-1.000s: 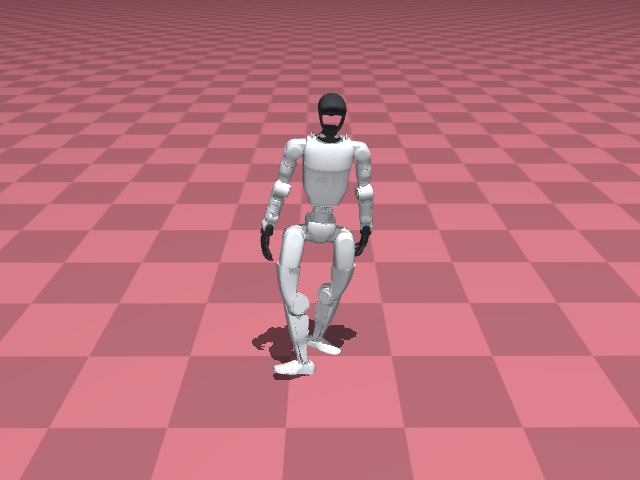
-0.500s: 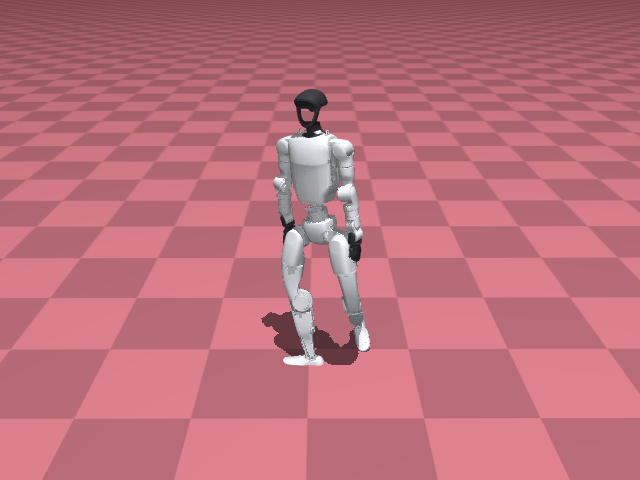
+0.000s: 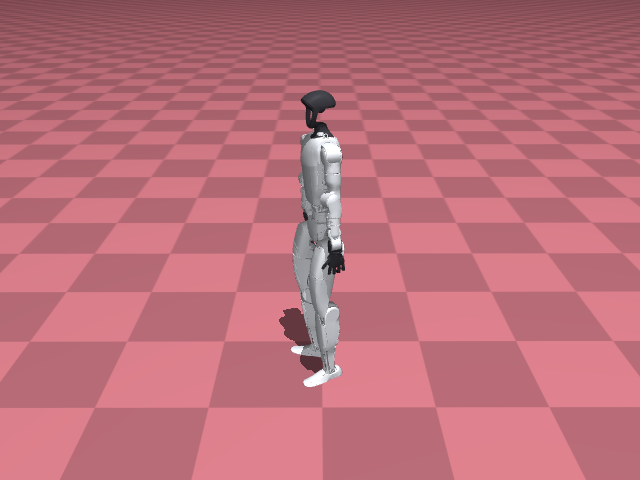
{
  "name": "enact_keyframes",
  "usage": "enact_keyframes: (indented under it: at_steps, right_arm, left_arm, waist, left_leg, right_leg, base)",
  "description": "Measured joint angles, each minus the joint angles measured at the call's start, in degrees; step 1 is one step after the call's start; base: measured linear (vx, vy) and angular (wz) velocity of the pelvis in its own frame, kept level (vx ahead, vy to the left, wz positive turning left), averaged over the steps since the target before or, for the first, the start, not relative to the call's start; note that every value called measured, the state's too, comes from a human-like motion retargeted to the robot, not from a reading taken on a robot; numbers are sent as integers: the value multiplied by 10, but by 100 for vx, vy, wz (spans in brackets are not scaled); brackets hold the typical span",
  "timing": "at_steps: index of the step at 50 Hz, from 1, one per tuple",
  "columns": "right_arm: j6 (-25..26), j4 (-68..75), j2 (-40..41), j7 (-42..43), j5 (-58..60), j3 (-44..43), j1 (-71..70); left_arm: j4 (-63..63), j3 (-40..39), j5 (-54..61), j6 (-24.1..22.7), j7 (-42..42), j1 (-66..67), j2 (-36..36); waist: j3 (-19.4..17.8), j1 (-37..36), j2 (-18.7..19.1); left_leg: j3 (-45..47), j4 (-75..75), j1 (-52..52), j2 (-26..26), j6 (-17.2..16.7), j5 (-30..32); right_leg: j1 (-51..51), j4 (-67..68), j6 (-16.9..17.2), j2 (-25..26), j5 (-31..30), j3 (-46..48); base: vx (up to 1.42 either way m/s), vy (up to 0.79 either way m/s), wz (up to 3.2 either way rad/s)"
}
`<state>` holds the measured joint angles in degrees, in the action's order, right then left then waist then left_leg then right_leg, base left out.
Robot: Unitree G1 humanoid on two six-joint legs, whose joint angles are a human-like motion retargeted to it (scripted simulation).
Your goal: In place motions
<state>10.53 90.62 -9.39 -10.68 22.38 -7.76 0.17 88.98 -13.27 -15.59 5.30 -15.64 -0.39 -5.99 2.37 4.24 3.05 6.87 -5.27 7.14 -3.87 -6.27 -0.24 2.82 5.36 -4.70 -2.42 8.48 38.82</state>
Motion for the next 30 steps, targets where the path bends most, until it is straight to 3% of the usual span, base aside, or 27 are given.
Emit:
enact_keyframes:
  at_steps: [3,10,17,30]
  right_arm:
    - [-6,58,-6,-1,-58,-15,10]
    - [44,68,-4,13,-76,-42,64]
    - [17,45,2,-3,-14,-25,41]
    - [-19,-71,15,-31,67,11,12]
  left_arm:
    - [-10,4,-7,-3,-2,-9,-3]
    - [-1,20,-10,-4,0,3,-2]
    - [26,-2,2,-1,13,19,0]
    - [65,14,-1,5,34,15,-6]
  waist:
    - [-4,-9,-11]
    - [27,-15,-24]
    - [39,3,-22]
    - [21,2,-25]
  left_leg:
    - [4,5,-20,13,24,-6]
    - [19,21,-43,28,38,-4]
    - [37,34,-59,37,49,2]
    - [96,47,-71,53,64,24]
  right_leg:
    - [-8,2,5,-4,-2,-21]
    - [-7,7,19,-11,-2,-38]
    - [6,22,29,-18,-3,-64]
    - [44,65,38,-36,-2,-114]
  base:
    - [13,12,-64]
    - [16,4,-28]
    - [6,6,-34]
    - [-2,6,-34]
